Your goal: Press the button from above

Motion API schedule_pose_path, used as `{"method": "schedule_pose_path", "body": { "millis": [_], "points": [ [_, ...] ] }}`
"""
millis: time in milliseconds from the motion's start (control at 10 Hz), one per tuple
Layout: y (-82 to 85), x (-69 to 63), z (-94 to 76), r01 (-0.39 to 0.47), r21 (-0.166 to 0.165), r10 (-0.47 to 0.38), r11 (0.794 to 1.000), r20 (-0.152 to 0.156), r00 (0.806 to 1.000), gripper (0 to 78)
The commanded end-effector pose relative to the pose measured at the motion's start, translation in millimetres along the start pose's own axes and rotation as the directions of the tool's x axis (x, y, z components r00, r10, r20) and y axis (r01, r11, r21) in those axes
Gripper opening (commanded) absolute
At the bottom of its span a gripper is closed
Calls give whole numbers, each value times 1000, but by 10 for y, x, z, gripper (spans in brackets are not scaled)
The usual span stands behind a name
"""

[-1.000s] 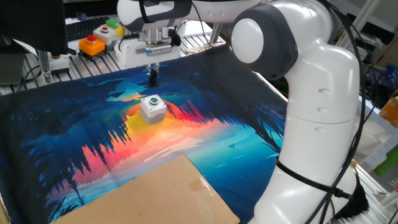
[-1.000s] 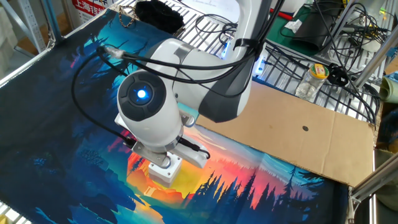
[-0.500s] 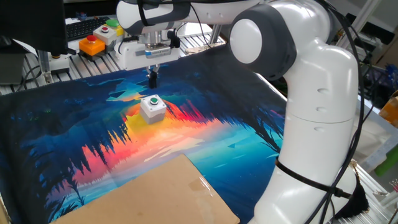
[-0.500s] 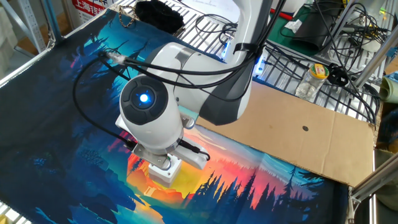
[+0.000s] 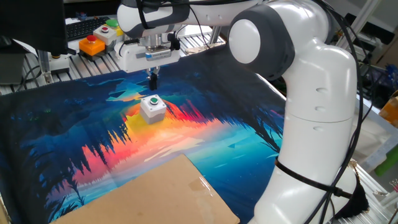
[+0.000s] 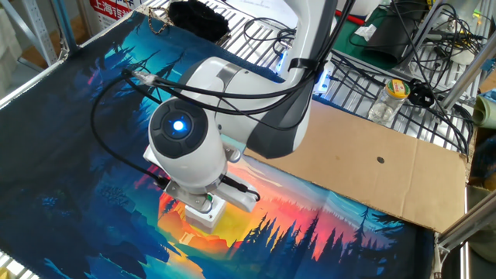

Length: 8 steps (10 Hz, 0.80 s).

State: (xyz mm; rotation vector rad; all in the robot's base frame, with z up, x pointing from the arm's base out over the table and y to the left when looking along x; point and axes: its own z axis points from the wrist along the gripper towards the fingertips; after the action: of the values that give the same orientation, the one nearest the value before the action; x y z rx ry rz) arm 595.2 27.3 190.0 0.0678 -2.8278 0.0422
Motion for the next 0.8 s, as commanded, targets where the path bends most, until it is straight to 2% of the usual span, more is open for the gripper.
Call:
{"method": "schedule_pose_path", "body": {
  "millis": [100, 400, 800],
  "points": [
    [-3, -1, -30, -16, 8, 16, 1000, 1, 1000, 0],
    [-2, 2, -27, -29, 11, 29, 1000, -3, 1000, 0],
    [-2, 3, -26, -4, 12, 4, 1000, 32, 999, 0]
  ]
}}
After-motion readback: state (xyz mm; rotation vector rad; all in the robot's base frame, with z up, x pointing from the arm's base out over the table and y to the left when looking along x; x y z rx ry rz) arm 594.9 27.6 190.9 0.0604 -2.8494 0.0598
